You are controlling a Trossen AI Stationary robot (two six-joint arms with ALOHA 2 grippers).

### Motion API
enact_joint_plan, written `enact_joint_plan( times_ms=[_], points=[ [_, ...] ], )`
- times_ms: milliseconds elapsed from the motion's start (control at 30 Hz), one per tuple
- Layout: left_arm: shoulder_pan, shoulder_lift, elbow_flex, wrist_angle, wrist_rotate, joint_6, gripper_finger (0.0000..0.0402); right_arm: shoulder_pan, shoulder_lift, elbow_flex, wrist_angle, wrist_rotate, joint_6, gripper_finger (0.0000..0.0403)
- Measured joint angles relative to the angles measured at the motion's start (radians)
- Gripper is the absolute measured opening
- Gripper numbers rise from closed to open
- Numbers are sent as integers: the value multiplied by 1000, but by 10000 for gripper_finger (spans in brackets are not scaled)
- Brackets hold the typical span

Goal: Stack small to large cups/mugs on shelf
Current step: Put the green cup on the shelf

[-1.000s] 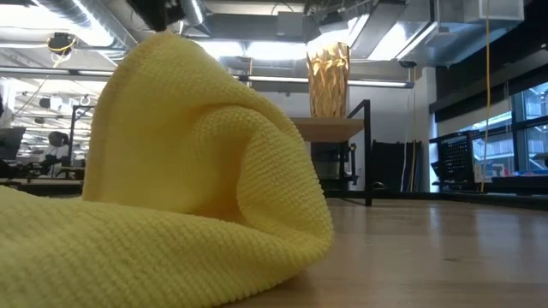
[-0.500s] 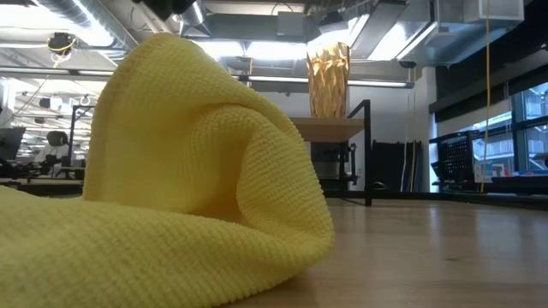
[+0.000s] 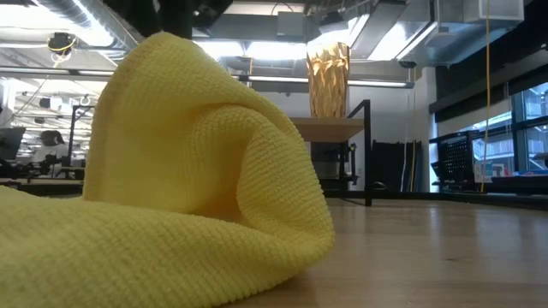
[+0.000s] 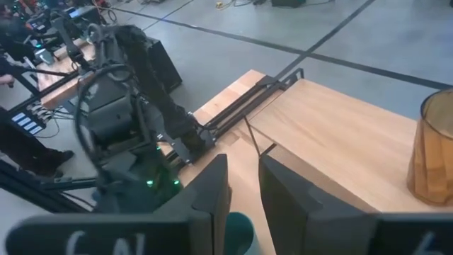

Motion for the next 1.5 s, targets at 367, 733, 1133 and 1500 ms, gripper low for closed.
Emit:
enact_joint_plan(
  times_ms=[367,733,1133,1500],
  points=[
    [13,14,-18,-33,10,-33,128,12,0,0,-1,0,2,83],
    [9,14,-86,2,-94,-50,128,12,0,0,-24,1,2,83],
    [21,20,-110,19,-91,51,103,12,0,0,-47,1,53,83],
    [21,20,-102,33,-97,52,9,12,0,0,-48,8,59,83]
  ],
)
